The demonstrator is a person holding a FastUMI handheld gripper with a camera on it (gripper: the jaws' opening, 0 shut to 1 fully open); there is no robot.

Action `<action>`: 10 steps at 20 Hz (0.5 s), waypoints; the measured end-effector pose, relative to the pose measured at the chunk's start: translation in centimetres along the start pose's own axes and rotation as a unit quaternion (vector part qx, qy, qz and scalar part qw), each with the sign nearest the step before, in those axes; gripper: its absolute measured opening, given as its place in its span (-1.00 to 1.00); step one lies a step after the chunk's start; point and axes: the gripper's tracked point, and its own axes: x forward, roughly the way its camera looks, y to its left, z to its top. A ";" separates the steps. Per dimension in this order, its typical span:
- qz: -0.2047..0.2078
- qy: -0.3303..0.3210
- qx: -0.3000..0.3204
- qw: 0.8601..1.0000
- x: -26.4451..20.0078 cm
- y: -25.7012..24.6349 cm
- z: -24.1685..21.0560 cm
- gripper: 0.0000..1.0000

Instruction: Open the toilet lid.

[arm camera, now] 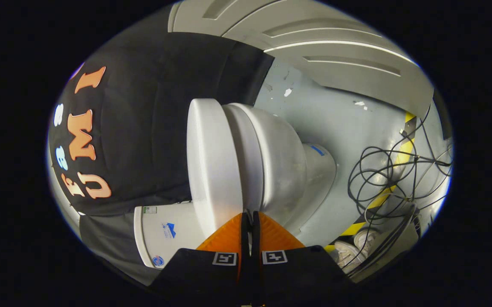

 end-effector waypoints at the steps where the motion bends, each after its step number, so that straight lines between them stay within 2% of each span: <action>1: -0.010 -0.004 -0.012 1.000 -0.5 0.5 -0.1 -0.83; 5: 0.016 0.002 -0.025 1.000 -2.0 3.1 -0.4 -0.83; 8: 0.008 -0.037 -0.068 0.997 -1.9 5.0 0.3 -0.84; 10: 0.009 -0.041 -0.088 0.995 -3.1 7.2 0.0 -0.83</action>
